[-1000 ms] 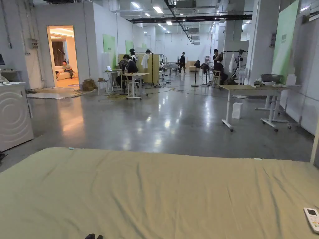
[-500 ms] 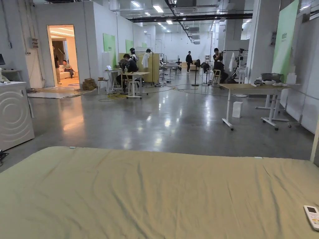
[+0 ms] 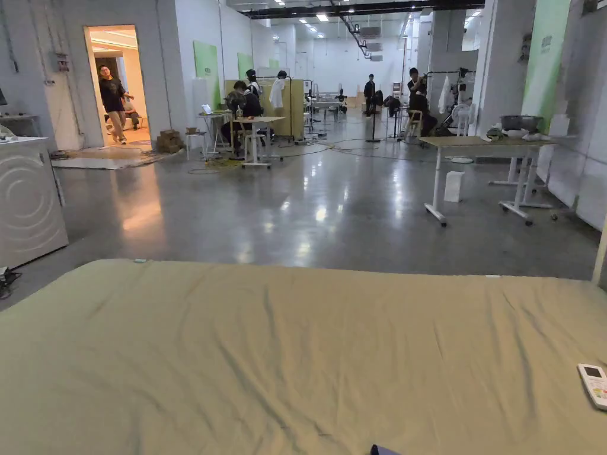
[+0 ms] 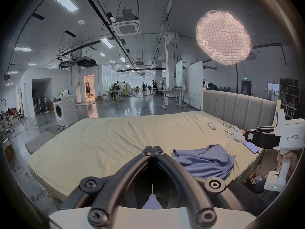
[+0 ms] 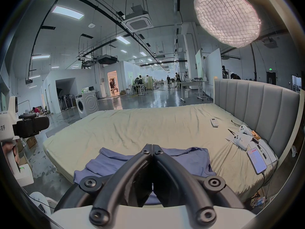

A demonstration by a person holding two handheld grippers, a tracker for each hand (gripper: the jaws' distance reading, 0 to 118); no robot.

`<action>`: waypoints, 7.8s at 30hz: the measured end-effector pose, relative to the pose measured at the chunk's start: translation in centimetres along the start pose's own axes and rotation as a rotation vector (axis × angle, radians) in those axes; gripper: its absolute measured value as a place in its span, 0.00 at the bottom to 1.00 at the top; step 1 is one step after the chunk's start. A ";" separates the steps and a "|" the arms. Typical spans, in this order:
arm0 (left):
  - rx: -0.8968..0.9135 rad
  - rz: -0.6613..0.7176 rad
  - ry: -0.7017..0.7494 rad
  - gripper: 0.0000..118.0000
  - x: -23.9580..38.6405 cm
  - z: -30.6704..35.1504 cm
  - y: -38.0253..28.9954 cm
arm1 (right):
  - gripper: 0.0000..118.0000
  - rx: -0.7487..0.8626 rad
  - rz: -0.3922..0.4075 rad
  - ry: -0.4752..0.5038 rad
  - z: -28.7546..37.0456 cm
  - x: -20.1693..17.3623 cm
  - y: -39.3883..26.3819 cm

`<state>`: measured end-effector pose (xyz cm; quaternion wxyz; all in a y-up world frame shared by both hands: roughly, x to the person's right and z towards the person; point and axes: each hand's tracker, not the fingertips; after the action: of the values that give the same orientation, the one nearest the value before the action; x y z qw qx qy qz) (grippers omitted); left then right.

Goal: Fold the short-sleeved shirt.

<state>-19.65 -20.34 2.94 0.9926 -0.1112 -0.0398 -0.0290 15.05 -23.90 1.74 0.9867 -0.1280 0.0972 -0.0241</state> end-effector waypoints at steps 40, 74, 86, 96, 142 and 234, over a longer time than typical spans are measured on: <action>-0.827 0.140 0.062 0.08 -5.4 -38.0 -14.5 | 0.00 -0.368 -0.222 -0.251 -1.2 10.9 -9.2; -0.942 0.286 -0.030 0.08 -8.6 -40.3 -13.7 | 0.57 -0.790 0.409 0.052 -37.5 22.1 -6.9; -0.884 0.308 -0.004 0.07 -7.4 -37.7 -13.2 | 0.04 -0.764 0.288 0.089 -36.4 21.4 -6.5; -0.540 0.372 -0.120 0.06 -10.4 -25.9 -3.4 | 0.04 -0.380 0.057 0.066 -23.9 20.9 5.5; 0.159 0.204 0.093 0.06 -16.2 -12.5 30.1 | 0.03 0.218 0.095 -0.283 -13.3 15.0 37.5; -0.521 0.350 0.048 0.06 -14.6 -16.4 -19.7 | 0.03 -0.423 -0.089 -0.295 -11.0 16.9 -14.2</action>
<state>-34.25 -42.49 -9.94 0.9213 -0.3662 0.0121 0.1303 29.16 -41.61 -8.17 0.9395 -0.3376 -0.0508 -0.0276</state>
